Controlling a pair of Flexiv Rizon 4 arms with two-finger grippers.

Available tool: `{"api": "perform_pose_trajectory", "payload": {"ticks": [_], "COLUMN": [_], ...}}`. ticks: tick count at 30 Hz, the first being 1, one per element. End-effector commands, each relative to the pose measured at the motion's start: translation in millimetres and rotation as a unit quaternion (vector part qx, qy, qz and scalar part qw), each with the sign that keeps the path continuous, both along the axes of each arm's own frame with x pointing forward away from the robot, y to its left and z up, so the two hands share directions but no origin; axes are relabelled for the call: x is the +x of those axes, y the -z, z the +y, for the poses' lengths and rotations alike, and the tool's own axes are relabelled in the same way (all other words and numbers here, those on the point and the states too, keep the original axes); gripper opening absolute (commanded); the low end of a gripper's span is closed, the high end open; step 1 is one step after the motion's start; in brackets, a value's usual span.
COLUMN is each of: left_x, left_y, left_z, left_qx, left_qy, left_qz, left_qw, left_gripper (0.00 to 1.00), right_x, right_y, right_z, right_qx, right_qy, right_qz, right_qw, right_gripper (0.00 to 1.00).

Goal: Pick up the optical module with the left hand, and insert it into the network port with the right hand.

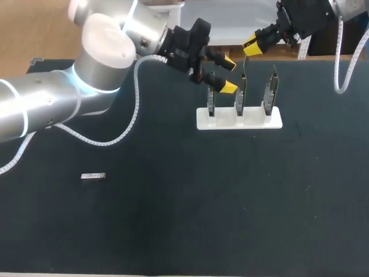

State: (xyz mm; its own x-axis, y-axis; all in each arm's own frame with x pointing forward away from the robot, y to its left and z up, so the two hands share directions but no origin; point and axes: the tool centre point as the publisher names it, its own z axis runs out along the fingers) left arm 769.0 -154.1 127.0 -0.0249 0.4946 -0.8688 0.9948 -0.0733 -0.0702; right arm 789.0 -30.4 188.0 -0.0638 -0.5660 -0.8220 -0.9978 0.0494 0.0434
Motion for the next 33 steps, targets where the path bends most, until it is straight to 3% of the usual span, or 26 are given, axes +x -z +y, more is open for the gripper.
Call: {"api": "perform_pose_trajectory", "payload": {"ticks": [1,33], "left_x": [3.6,3.9], "left_y": [-0.7,-0.5], "left_z": [-2.5,-2.3], "left_qx": [0.003,0.003], "left_qy": [-0.002,-0.002], "left_qz": [0.004,0.004], "left_qw": [1.000,1.000], "left_gripper": [1.00,1.00], "right_x": [-0.3,-4.1], "right_y": [0.1,3.9], "right_z": [0.0,6.7], "right_qx": [0.001,-0.019], "right_qy": [0.000,-0.037], "right_qz": [-0.001,-0.004], "right_qw": [1.000,0.999], "right_gripper": [0.00,0.00]}}
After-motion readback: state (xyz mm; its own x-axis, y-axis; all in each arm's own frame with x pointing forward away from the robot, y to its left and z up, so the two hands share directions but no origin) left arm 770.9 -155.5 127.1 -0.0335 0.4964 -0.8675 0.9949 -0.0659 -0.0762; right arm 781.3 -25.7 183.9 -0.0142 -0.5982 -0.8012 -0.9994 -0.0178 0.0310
